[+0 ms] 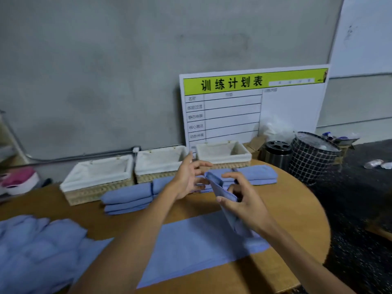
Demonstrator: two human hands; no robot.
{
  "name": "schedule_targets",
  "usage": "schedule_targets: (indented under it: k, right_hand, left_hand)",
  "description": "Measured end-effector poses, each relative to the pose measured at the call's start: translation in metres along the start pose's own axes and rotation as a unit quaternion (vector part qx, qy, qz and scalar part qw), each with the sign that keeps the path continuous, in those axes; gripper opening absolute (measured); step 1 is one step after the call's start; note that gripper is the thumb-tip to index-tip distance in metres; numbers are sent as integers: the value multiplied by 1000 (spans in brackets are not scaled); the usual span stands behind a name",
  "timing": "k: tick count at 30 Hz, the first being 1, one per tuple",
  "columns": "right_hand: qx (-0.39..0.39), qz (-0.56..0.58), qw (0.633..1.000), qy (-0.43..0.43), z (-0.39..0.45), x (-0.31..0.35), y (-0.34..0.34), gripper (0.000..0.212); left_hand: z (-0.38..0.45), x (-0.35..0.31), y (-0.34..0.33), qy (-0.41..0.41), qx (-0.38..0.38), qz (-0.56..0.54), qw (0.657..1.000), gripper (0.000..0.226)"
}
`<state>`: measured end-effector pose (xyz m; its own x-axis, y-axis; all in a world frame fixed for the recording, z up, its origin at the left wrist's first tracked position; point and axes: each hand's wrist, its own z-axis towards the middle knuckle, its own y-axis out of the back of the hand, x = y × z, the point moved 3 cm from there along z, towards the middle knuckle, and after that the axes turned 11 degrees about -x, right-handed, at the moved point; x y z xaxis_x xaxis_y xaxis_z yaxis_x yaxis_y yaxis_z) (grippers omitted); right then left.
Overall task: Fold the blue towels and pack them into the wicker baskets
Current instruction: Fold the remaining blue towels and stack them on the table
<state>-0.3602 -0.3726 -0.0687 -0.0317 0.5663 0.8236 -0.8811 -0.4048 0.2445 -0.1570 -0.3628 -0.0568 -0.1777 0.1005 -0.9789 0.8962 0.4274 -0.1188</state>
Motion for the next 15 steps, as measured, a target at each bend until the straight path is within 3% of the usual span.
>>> schedule_targets:
  k: [8,15]
  right_hand:
    - [73,39,996,42,-25,45,-139,46]
    - [138,45,988,61,-46,68,-225,46]
  left_hand:
    - [-79,-6,146,14,-76,25,997,84]
    - [-127,4,230,29,-147,84,985,81]
